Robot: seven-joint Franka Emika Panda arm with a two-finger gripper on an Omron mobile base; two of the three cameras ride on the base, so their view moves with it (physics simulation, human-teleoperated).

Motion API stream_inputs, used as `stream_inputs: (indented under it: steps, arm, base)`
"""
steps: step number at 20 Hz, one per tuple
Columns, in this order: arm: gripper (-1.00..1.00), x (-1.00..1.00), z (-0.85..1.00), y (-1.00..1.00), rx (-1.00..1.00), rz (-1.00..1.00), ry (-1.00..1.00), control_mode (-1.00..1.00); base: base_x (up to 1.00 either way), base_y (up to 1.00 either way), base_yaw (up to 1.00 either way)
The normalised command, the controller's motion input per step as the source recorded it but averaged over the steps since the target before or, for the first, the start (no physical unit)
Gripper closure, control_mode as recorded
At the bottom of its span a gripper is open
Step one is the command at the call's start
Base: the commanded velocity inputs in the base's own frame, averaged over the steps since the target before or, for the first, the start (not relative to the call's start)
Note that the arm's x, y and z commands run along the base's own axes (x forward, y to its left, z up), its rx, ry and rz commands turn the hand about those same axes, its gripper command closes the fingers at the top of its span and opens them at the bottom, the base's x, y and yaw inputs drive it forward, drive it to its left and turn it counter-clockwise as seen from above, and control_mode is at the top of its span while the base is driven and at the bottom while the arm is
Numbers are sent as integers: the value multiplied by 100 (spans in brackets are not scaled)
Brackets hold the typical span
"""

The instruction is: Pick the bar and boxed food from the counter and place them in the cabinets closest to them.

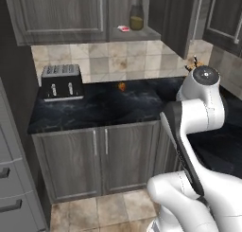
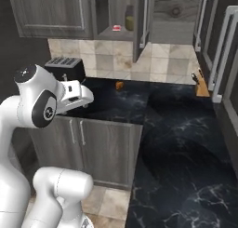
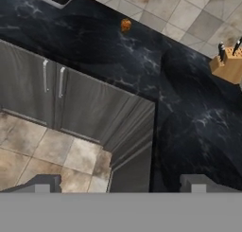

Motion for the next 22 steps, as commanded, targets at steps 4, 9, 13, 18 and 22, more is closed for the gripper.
stream_inputs:
  steps: [4,9,13,18,22]
  arm:
    - [-100,0,0,0,0,0,0,100]
    - [-100,0,0,0,0,0,0,100]
    - [-100,0,0,0,0,0,0,100]
    - [-100,0,0,0,0,0,0,100]
    - [-100,0,0,0,0,0,0,100]
  base:
    - [-28,48,0]
    - [-28,53,0]
    - [-29,59,0]
    - [-32,60,0]
    - [-35,60,0]
